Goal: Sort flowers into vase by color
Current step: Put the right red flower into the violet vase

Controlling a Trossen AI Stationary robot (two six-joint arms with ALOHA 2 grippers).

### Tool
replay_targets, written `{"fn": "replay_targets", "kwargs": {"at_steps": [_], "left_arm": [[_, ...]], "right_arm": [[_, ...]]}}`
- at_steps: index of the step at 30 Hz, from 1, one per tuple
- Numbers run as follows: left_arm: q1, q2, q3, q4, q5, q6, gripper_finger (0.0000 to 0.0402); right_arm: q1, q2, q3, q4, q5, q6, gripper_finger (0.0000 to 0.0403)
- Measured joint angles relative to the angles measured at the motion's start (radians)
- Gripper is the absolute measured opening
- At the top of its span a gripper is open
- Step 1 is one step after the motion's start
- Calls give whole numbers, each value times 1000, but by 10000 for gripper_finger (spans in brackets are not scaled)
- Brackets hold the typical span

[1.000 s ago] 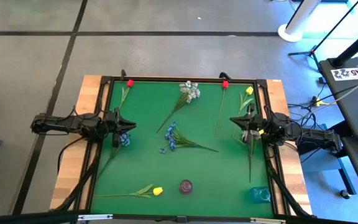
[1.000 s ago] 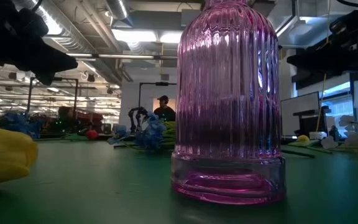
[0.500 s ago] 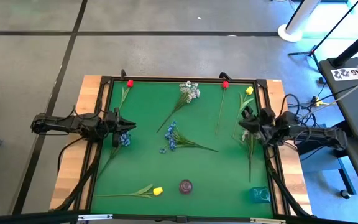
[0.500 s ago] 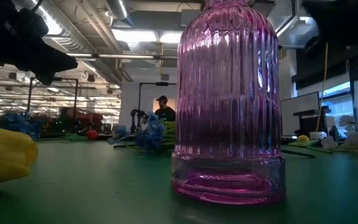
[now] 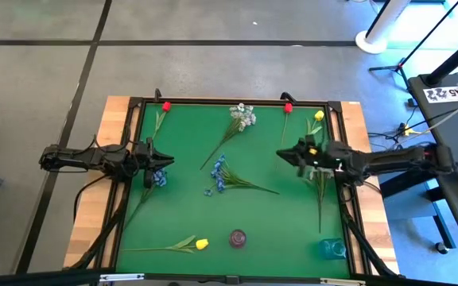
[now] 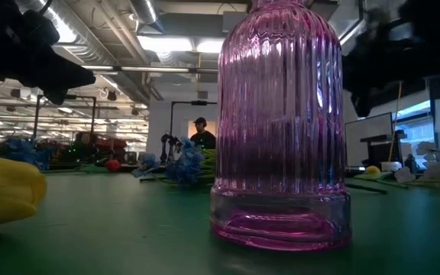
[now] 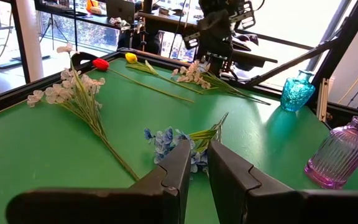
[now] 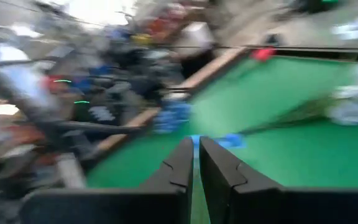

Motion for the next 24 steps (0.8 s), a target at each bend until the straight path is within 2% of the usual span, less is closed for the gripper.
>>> {"fn": "replay_targets", "kwargs": {"at_steps": [3,4,6,8,10,14,19,21,24], "left_arm": [[0,0,0,0,0,0,53],[0,0,0,0,0,0,53],[0,0,0,0,0,0,53],[0,0,0,0,0,0,53],[0,0,0,0,0,0,53],[0,0,0,0,0,0,53],[0,0,0,0,0,0,53],[0,0,0,0,0,0,53],[0,0,0,0,0,0,53]], "right_arm": [[-16,102,138,-282,257,69,13],[-34,134,192,-394,314,85,10],[-83,196,294,-603,360,126,7],[-136,263,382,-753,366,181,13],[-191,327,448,-819,343,187,34],[-316,453,533,-828,245,189,113],[-455,614,587,-825,237,184,209],[-504,675,596,-826,234,197,227],[-563,756,606,-825,225,212,230]]}}
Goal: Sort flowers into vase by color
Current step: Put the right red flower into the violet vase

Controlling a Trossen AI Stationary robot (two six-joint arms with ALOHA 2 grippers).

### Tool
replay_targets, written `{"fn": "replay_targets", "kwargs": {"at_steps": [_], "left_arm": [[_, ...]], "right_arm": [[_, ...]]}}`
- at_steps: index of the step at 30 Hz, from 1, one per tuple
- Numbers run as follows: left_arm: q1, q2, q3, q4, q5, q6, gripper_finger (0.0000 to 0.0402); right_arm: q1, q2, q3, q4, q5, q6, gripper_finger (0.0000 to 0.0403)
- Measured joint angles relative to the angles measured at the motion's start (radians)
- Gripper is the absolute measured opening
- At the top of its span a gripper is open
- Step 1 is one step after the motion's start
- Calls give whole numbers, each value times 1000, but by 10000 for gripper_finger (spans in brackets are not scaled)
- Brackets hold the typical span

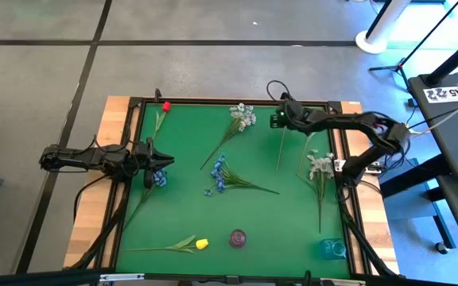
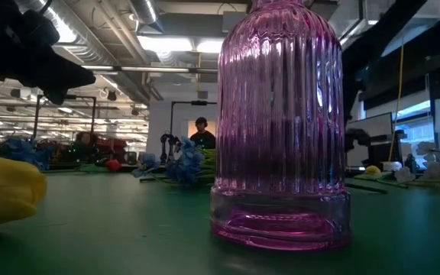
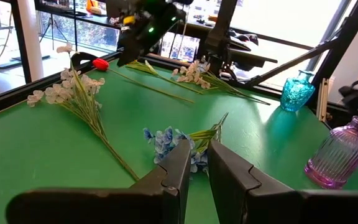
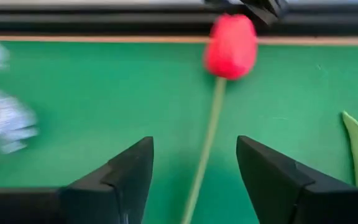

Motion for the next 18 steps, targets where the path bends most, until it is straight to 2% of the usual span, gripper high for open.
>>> {"fn": "replay_targets", "kwargs": {"at_steps": [6,18], "left_arm": [[0,0,0,0,0,0,53],[0,0,0,0,0,0,53]], "right_arm": [[-56,99,20,10,-11,-1,192],[-59,160,25,124,-12,-82,89]]}}
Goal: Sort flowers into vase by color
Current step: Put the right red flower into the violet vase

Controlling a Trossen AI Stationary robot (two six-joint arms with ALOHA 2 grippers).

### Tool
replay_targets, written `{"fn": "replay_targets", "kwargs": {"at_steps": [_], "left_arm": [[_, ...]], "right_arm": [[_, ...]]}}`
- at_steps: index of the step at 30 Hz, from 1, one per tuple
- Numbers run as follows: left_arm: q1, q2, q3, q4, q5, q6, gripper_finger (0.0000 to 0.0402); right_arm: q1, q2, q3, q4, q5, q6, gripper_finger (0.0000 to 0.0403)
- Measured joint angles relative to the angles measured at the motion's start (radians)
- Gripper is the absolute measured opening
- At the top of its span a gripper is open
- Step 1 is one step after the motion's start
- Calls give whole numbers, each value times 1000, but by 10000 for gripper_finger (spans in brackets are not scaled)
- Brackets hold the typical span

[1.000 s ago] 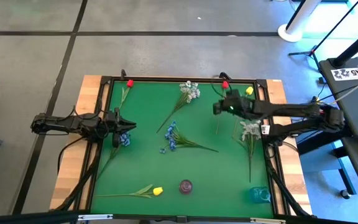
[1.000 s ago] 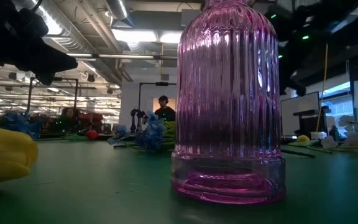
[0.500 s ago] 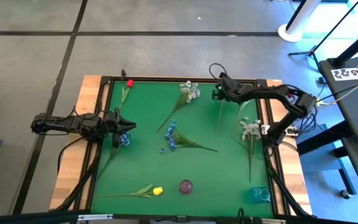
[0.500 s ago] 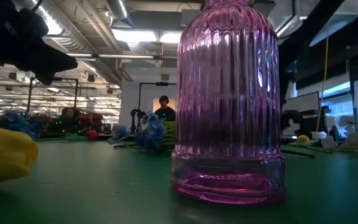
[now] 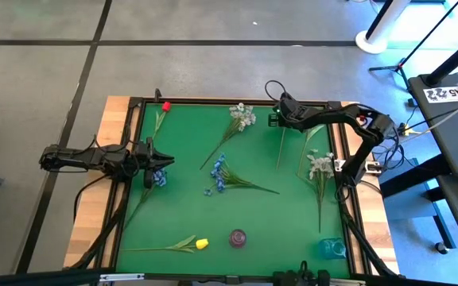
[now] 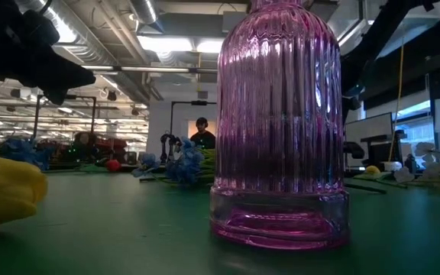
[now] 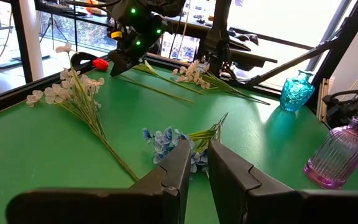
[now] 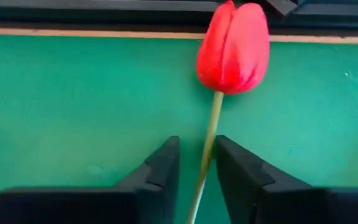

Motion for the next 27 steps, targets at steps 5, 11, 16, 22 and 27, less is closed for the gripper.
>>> {"fn": "replay_targets", "kwargs": {"at_steps": [5,11,16,22,27], "left_arm": [[0,0,0,0,0,0,53],[0,0,0,0,0,0,53],[0,0,0,0,0,0,53],[0,0,0,0,0,0,53],[0,0,0,0,0,0,53]], "right_arm": [[18,-9,-1,-1,-4,-35,32],[129,-143,-4,-2,5,-143,18],[372,-300,-4,37,50,-212,8],[772,-413,-9,358,129,-319,12],[1053,-403,-9,789,171,-554,5]]}}
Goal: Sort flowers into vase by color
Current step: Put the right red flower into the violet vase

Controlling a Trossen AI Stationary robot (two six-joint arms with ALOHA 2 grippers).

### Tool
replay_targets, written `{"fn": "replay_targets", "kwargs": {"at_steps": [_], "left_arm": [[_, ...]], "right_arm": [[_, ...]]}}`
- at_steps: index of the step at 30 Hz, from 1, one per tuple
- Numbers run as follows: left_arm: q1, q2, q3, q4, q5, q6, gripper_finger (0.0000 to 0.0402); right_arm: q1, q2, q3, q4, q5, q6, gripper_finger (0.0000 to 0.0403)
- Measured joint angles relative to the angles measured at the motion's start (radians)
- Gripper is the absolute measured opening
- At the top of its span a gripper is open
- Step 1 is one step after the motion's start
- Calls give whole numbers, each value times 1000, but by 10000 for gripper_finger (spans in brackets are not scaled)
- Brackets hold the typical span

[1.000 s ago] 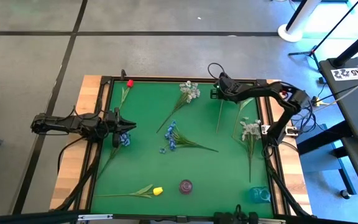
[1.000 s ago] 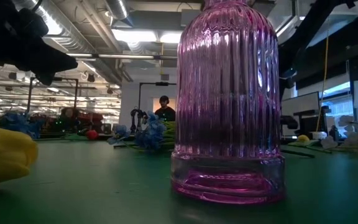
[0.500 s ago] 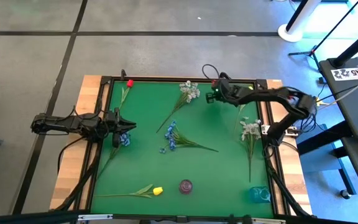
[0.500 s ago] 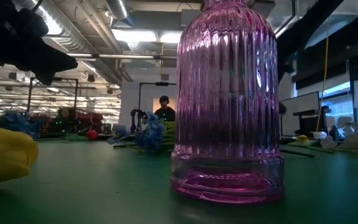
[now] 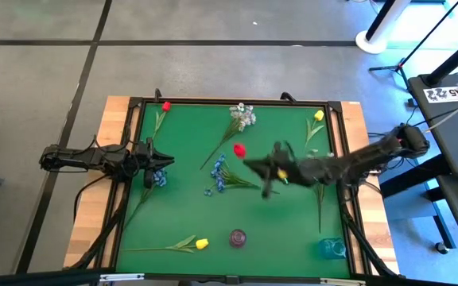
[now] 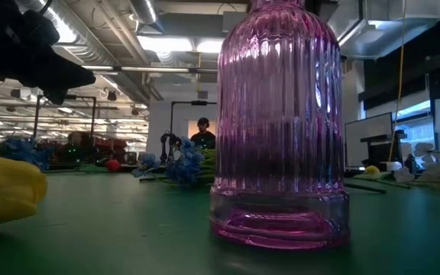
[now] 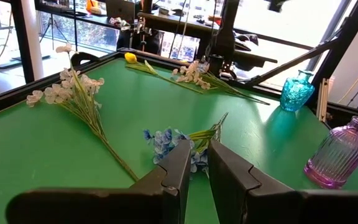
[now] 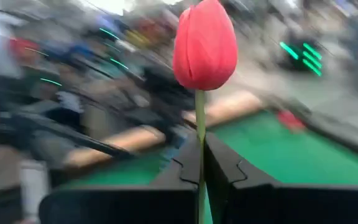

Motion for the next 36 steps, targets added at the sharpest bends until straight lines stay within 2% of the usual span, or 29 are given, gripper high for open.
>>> {"fn": "replay_targets", "kwargs": {"at_steps": [3,7,10,13,18,22,24,26,28,31,36], "left_arm": [[0,0,0,0,0,0,53],[0,0,0,0,0,0,53],[0,0,0,0,0,0,53],[0,0,0,0,0,0,53],[0,0,0,0,0,0,53],[0,0,0,0,0,0,53],[0,0,0,0,0,0,53],[0,0,0,0,0,0,53],[0,0,0,0,0,0,53],[0,0,0,0,0,0,53],[0,0,0,0,0,0,53]], "right_arm": [[100,45,0,235,45,-165,8],[162,148,0,561,25,-313,4],[180,225,8,714,-16,-341,5],[200,255,19,790,-32,-339,3],[265,216,25,738,-82,-246,4],[342,96,25,538,-297,-91,3],[397,32,24,416,-355,-121,3],[472,-38,8,296,-311,-215,3],[549,-93,-19,253,-207,-291,2],[637,-147,-71,315,-121,-364,2],[684,-241,-194,443,-114,-420,1]]}}
